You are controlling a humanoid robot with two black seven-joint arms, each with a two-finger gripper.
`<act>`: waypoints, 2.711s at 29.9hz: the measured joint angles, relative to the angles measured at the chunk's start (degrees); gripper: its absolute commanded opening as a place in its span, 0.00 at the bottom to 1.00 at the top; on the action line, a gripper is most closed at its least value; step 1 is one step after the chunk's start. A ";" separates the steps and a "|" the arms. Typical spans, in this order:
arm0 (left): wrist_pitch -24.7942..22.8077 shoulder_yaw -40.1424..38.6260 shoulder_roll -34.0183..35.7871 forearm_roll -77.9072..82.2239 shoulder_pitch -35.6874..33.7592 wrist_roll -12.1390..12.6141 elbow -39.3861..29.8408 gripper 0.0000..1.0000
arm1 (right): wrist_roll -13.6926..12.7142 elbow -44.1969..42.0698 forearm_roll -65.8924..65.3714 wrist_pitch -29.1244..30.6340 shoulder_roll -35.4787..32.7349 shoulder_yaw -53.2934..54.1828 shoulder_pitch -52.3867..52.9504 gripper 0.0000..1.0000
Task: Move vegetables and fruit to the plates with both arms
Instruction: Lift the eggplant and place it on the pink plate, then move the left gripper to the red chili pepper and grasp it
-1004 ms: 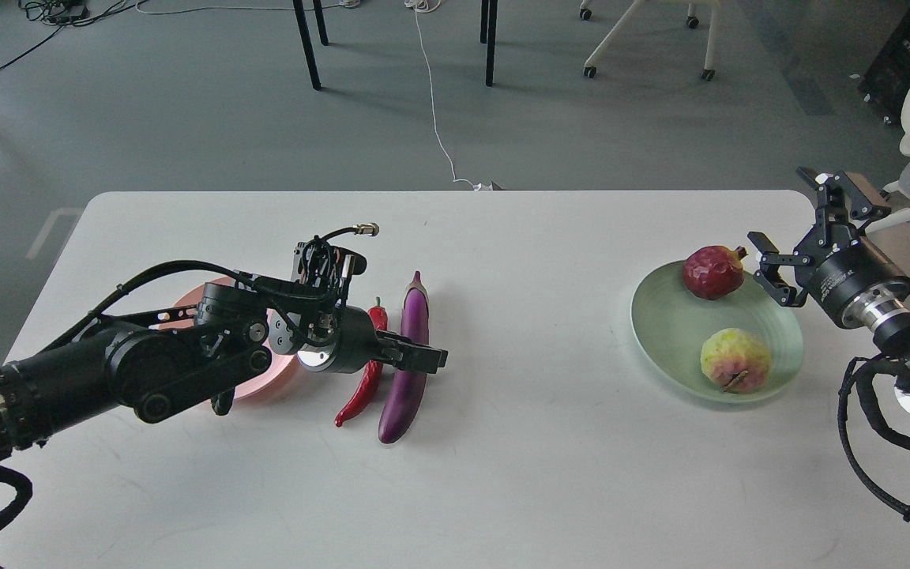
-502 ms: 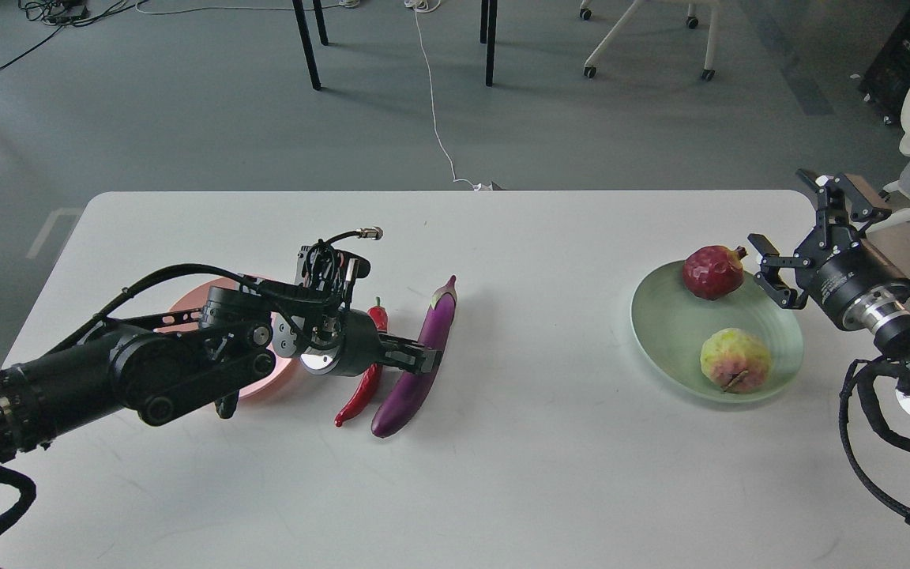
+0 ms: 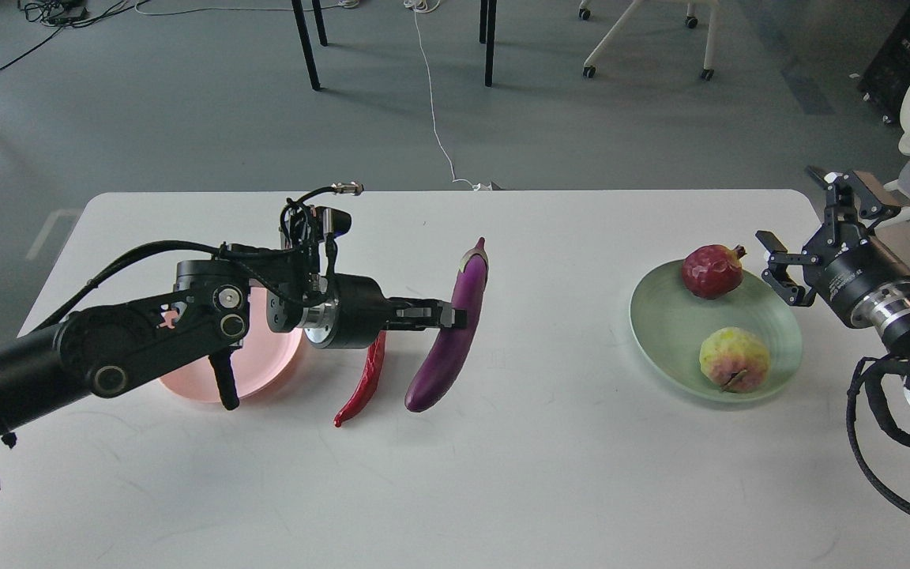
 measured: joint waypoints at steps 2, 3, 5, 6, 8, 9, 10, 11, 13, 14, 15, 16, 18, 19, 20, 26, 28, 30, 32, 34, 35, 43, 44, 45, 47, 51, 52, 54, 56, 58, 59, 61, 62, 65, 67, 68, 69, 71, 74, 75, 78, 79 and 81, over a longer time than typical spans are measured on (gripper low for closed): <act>-0.18 -0.56 4.13 -0.35 0.13 -1.10 0.14 0.08 | 0.00 0.00 0.00 0.00 -0.01 0.00 0.00 0.98; -0.24 -0.54 6.49 -0.32 0.23 -2.12 0.30 0.08 | 0.00 0.00 0.00 0.00 -0.01 0.00 -0.01 0.98; -0.25 -0.18 11.04 0.06 0.88 -4.87 0.66 0.09 | 0.00 -0.03 0.00 0.00 -0.01 0.00 -0.06 0.98; -0.23 0.12 13.24 0.32 1.73 -6.28 1.09 0.09 | 0.00 -0.09 0.00 0.00 0.01 -0.01 -0.08 0.98; -0.03 0.53 16.54 1.04 3.77 -8.47 2.35 0.09 | 0.00 -0.06 0.00 0.00 0.16 -0.06 -0.09 0.98; 0.15 0.63 17.88 1.68 4.86 -9.52 3.21 0.09 | 0.00 -0.05 0.00 0.00 0.19 -0.07 -0.09 0.98; 0.28 0.67 19.00 2.48 5.97 -10.67 4.10 0.09 | 0.00 -0.02 0.00 0.00 0.19 -0.08 -0.09 0.98; 0.35 0.71 20.03 3.41 7.14 -11.90 5.06 0.10 | 0.00 -0.02 0.00 0.00 0.19 -0.08 -0.09 0.98; 0.51 0.73 21.43 5.04 9.14 -13.97 6.96 0.11 | 0.00 -0.11 0.00 0.00 0.19 -0.09 -0.09 0.98; 0.58 0.73 21.76 5.63 9.84 -14.74 7.82 0.13 | 0.00 -0.17 0.00 0.00 0.18 -0.09 -0.09 0.98; 0.62 0.73 21.97 6.09 10.40 -15.35 8.67 0.17 | 0.00 -0.21 0.00 0.00 0.17 -0.09 -0.09 0.98; 0.67 0.71 22.06 6.36 10.73 -15.71 9.36 0.24 | 0.00 -0.23 0.00 0.00 0.15 -0.09 -0.09 0.98; 0.67 0.69 22.06 6.63 11.01 -16.03 10.56 0.53 | 0.00 -0.25 0.00 0.00 0.09 -0.09 -0.09 0.98; 0.67 0.67 22.03 6.76 11.08 -16.09 11.28 0.68 | 0.00 -0.26 0.00 0.00 0.09 -0.09 -0.09 0.98; 0.67 0.68 21.91 6.94 11.12 -16.14 12.06 0.82 | 0.00 -0.26 0.00 0.00 0.09 -0.09 -0.09 0.98; 0.45 0.70 21.67 7.35 11.19 -16.87 13.77 0.98 | 0.00 0.07 0.00 0.00 0.11 -0.09 -0.09 0.98; 0.34 0.72 21.98 7.42 10.92 -16.99 13.78 0.98 | 0.00 0.08 0.00 0.00 0.12 -0.10 -0.09 0.98; 0.25 0.65 22.24 7.42 10.32 -17.06 13.82 0.98 | 0.00 0.09 0.00 0.00 0.14 -0.09 -0.09 0.98; 0.18 0.56 22.25 7.42 9.69 -17.18 13.82 0.98 | 0.00 0.09 0.00 0.00 0.14 -0.09 -0.09 0.98; 0.15 0.50 22.33 7.41 8.33 -17.61 13.79 0.98 | 0.00 0.10 0.00 0.00 0.14 -0.09 -0.09 0.98; 0.15 0.47 22.38 7.42 7.33 -17.94 13.64 0.98 | 0.00 0.09 0.00 0.00 0.14 -0.09 -0.09 0.98; 0.00 0.31 21.61 8.11 -1.13 -18.51 4.68 0.98 | 0.00 0.09 -0.07 0.00 0.14 -0.11 -0.09 0.98; 0.05 0.32 21.33 8.21 -1.50 -18.28 2.81 0.98 | 0.00 0.11 -0.07 0.00 0.14 -0.15 -0.09 0.98; 0.17 0.33 20.76 8.59 -1.68 -17.94 1.17 0.98 | 0.00 0.13 -0.08 0.00 0.13 -0.17 -0.09 0.98; 0.33 0.42 18.45 10.50 -1.72 -17.09 -0.78 0.98 | 0.00 0.18 -0.09 0.00 0.06 -0.17 -0.12 0.98; 0.45 0.88 10.65 19.24 -1.33 -15.92 -0.55 0.98 | 0.00 0.19 -0.09 0.00 -0.17 -0.13 -0.47 0.98; 0.46 1.24 8.55 21.52 -1.25 -15.80 0.84 0.98 | 0.00 0.18 -0.09 0.00 -0.21 -0.13 -0.64 0.98; 0.47 2.20 4.67 24.78 -1.20 -15.72 4.01 0.98 | 0.00 0.20 -0.09 0.00 -0.22 -0.13 -1.02 0.98; 0.50 3.32 1.05 26.89 -1.21 -15.67 6.81 0.98 | 0.00 0.27 -0.09 0.00 -0.23 -0.13 -1.34 0.98; 0.53 4.33 -1.23 28.46 -1.41 -15.65 9.04 0.98 | 0.00 0.24 -0.09 0.00 -0.40 -0.13 -1.53 0.98; 0.58 4.76 -1.89 29.26 -1.51 -15.64 10.01 0.98 | 0.00 0.23 -0.09 0.00 -0.47 -0.13 -1.59 0.98; 0.60 5.68 -2.83 30.99 -1.54 -15.63 11.49 0.98 | 0.00 0.22 -0.09 0.00 -0.75 -0.12 -1.66 0.98; 0.60 6.22 -3.25 32.01 -1.55 -15.63 12.14 0.98 | 0.00 0.22 -0.09 0.00 -0.83 -0.11 -1.66 0.98; 0.64 7.29 -3.85 34.49 -1.56 -15.63 13.29 0.98 | 0.00 0.30 -0.09 0.00 -0.88 -0.09 -1.67 0.98; 0.68 7.56 -3.86 35.24 -1.44 -15.63 13.56 0.98 | 0.00 0.33 -0.09 0.00 -0.90 -0.09 -1.67 0.98; 0.69 7.69 -3.86 35.43 -1.36 -15.63 13.69 0.98 | 0.00 0.34 -0.09 0.00 -0.92 -0.09 -1.67 0.98; 0.76 7.85 -3.84 35.54 -1.31 -15.58 13.85 0.98 | 0.00 0.34 -0.09 0.00 -0.92 -0.09 -1.67 0.98; 1.02 8.41 -3.75 35.66 -1.26 -15.21 14.17 0.98 | 0.00 0.34 -0.09 0.00 -0.92 -0.13 -1.67 0.98; 1.23 9.80 -3.78 35.67 -1.26 -14.53 14.35 0.98 | 0.00 0.36 -0.09 0.00 -0.92 -0.17 -1.67 0.98; 1.27 10.13 -3.84 35.67 -1.26 -14.43 14.38 0.97 | 0.00 0.36 -0.13 0.00 -0.92 -0.17 -1.67 0.98; 1.30 10.61 -4.11 35.64 -1.16 -14.27 14.41 0.95 | 0.00 0.36 -0.16 0.00 -0.92 -0.18 -1.67 0.98; 1.30 10.71 -4.17 35.62 -1.10 -14.25 14.41 0.93 | 0.00 0.36 -0.17 0.00 -0.92 -0.18 -1.67 0.98; 1.30 10.83 -4.22 35.57 -1.07 -14.23 14.40 0.80 | 0.00 0.36 -0.18 0.00 -0.92 -0.16 -1.67 0.98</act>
